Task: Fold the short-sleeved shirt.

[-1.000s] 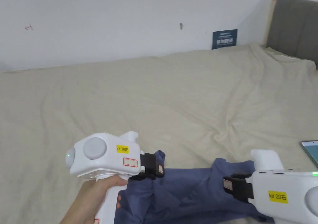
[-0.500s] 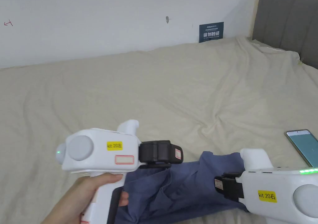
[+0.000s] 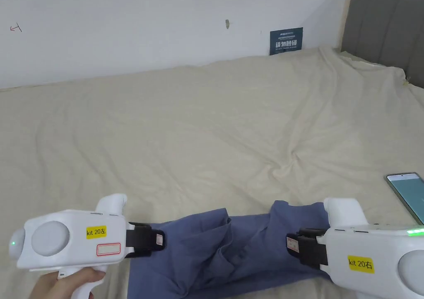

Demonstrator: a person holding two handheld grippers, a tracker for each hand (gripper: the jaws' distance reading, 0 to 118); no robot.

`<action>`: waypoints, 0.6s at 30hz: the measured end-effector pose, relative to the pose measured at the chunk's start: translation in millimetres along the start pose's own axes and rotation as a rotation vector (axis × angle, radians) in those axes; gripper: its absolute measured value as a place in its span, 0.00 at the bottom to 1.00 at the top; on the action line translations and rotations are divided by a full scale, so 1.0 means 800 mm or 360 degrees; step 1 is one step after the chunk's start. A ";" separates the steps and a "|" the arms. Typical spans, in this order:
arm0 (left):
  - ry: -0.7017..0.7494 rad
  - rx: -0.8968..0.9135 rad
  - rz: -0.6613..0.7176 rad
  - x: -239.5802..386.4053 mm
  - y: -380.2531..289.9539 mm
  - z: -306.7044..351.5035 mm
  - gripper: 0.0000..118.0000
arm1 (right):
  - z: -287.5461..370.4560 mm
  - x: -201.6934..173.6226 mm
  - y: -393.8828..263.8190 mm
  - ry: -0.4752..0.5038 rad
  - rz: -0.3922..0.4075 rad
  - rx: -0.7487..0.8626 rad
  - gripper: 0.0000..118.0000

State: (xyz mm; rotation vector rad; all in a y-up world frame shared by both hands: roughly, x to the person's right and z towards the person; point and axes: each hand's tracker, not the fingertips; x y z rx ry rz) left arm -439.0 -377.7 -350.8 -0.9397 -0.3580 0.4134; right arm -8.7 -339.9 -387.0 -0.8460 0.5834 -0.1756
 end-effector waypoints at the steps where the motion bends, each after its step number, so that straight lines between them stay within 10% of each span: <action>1: 0.0066 0.0000 -0.0055 0.004 0.000 -0.005 0.00 | 0.000 0.000 0.000 0.0001 0.0002 0.0002 0.00; 18: -0.0247 -0.0230 -0.0101 0.107 -0.019 -0.119 0.00 | -0.001 0.017 0.002 -0.0020 -0.0049 -0.0007 0.00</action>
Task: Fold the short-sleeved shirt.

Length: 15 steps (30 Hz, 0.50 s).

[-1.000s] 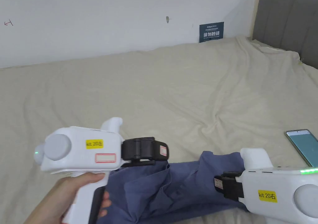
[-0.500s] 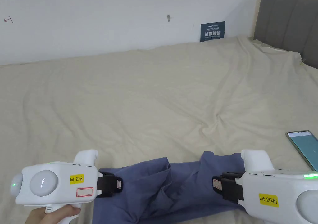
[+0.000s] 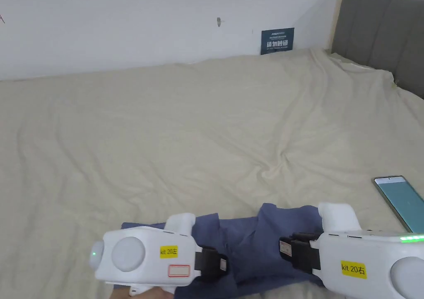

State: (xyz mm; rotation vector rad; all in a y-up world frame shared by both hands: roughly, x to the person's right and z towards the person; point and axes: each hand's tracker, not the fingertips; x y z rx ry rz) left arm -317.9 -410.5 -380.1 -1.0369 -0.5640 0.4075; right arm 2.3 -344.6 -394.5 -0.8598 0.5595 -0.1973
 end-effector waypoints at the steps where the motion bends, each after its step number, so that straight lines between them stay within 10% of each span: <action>1: -0.0110 -0.0008 -0.0001 0.007 0.001 -0.009 0.00 | 0.002 0.002 0.000 0.0000 -0.0002 0.0003 0.00; 15: -0.0277 0.0248 0.0188 -0.031 -0.026 0.108 0.00 | 0.023 0.001 0.002 -0.0056 -0.0019 0.0048 0.00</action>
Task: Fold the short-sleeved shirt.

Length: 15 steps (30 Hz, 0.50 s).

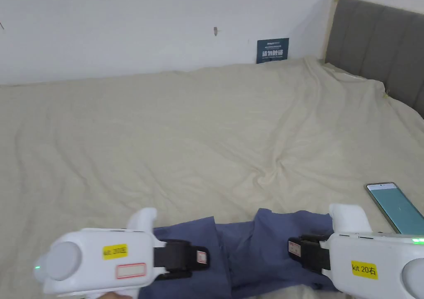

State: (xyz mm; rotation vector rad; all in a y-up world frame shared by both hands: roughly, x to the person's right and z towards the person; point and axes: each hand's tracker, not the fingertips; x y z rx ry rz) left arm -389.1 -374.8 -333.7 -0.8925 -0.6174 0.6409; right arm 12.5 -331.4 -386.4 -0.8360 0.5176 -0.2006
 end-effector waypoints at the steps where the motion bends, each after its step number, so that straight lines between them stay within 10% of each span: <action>1: -0.0010 0.0052 0.0044 -0.011 0.000 0.024 0.00 | -0.001 -0.003 0.000 0.0000 0.0001 0.0000 0.00; 4: 0.0044 0.0107 0.0180 -0.062 -0.012 0.083 0.09 | -0.006 -0.013 0.000 0.0007 0.0013 -0.0001 0.00; 7: 0.0240 0.0139 0.0280 -0.091 -0.029 0.115 0.89 | -0.015 -0.025 -0.001 0.0012 0.0024 -0.0019 0.00; 15: -0.0085 0.0251 0.0592 -0.133 -0.032 0.100 0.96 | -0.035 -0.064 0.000 0.0041 0.0072 -0.0056 0.00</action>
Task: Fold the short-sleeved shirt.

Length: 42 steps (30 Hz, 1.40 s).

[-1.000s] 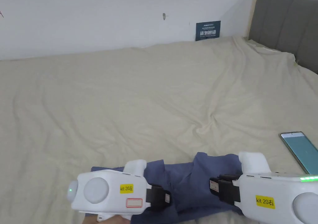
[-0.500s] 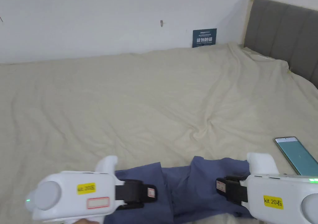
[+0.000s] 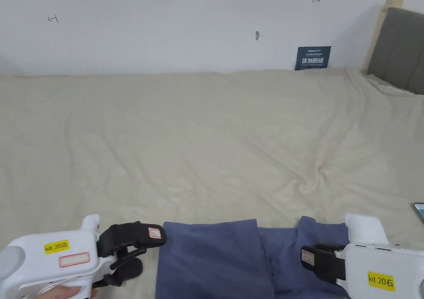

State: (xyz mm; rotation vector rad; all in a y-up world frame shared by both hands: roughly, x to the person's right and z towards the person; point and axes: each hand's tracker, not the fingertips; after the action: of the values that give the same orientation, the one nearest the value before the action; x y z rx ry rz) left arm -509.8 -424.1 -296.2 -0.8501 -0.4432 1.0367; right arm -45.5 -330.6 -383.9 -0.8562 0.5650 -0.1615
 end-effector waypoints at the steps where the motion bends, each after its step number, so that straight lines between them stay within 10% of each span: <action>1: 0.0026 -0.0064 -0.0001 0.001 0.003 -0.007 0.96 | -0.001 -0.004 0.001 0.0009 0.0005 -0.0002 0.00; 13: 0.0032 -0.0234 -0.0091 0.001 0.025 -0.062 0.95 | -0.006 -0.010 0.004 0.0005 0.0043 -0.0023 0.00; 15: 0.0053 -0.0238 -0.0073 0.002 0.027 -0.068 0.67 | -0.008 -0.009 0.004 0.0006 0.0032 -0.0034 0.00; 16: 0.0112 -0.0218 -0.0043 0.001 0.030 -0.071 0.26 | -0.008 -0.008 0.003 0.0010 0.0031 -0.0037 0.00; 17: 0.0260 -0.0219 -0.0074 0.000 0.034 -0.075 0.07 | -0.007 -0.008 0.003 0.0010 0.0032 -0.0038 0.00; 30: 0.0087 -0.0189 -0.0081 0.004 0.035 -0.020 0.07 | -0.001 0.004 0.003 -0.0015 -0.0002 -0.0031 0.00; 42: 0.0388 0.0043 -0.0060 -0.006 0.026 0.129 0.07 | 0.009 0.009 0.008 -0.0031 -0.0012 -0.0003 0.00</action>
State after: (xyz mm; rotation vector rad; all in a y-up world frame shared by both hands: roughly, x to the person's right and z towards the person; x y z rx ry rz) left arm -594.5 -381.9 -249.1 -0.9272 -0.2375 0.8893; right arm -36.5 -324.3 -387.8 -0.8612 0.5438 -0.1593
